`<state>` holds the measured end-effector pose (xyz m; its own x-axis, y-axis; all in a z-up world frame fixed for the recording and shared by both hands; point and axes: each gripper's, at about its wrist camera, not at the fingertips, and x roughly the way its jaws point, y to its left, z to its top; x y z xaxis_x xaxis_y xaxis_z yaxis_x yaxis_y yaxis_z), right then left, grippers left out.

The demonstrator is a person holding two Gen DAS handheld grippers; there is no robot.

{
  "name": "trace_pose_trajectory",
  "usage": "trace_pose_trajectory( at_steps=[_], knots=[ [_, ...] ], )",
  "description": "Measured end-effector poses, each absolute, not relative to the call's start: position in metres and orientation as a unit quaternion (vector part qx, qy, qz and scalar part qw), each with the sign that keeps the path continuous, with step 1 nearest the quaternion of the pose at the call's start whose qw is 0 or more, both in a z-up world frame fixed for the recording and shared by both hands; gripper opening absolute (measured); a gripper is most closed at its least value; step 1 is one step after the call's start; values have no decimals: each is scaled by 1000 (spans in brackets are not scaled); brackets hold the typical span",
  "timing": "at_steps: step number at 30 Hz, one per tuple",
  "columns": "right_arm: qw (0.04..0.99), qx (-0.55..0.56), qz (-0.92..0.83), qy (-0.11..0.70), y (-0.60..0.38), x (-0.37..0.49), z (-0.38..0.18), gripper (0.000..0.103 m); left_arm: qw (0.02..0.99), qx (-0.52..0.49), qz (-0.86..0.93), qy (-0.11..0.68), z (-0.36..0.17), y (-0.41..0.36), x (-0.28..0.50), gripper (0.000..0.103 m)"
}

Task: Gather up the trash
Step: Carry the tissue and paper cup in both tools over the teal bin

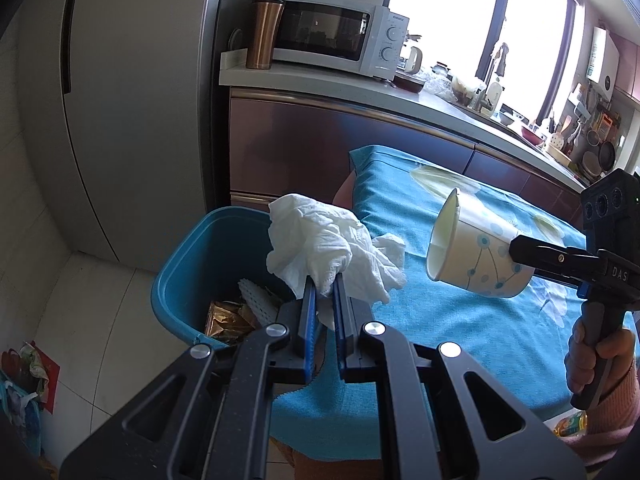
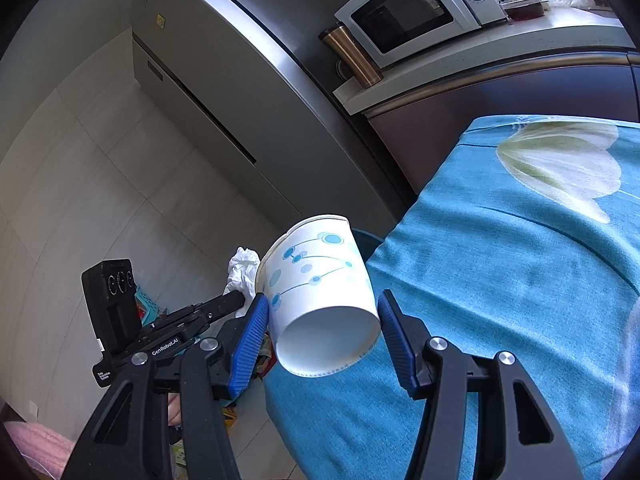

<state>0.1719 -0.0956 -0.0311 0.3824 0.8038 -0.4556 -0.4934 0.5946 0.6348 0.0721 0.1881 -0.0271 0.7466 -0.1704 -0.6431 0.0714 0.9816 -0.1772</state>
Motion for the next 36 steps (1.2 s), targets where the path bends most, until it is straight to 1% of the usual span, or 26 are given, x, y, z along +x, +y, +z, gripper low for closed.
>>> trace_pose_trajectory(
  at_steps=[36],
  knots=[
    [794, 159, 421, 408, -50, 183, -24, 54, 924, -100, -31, 368, -45, 217, 88, 9]
  ],
)
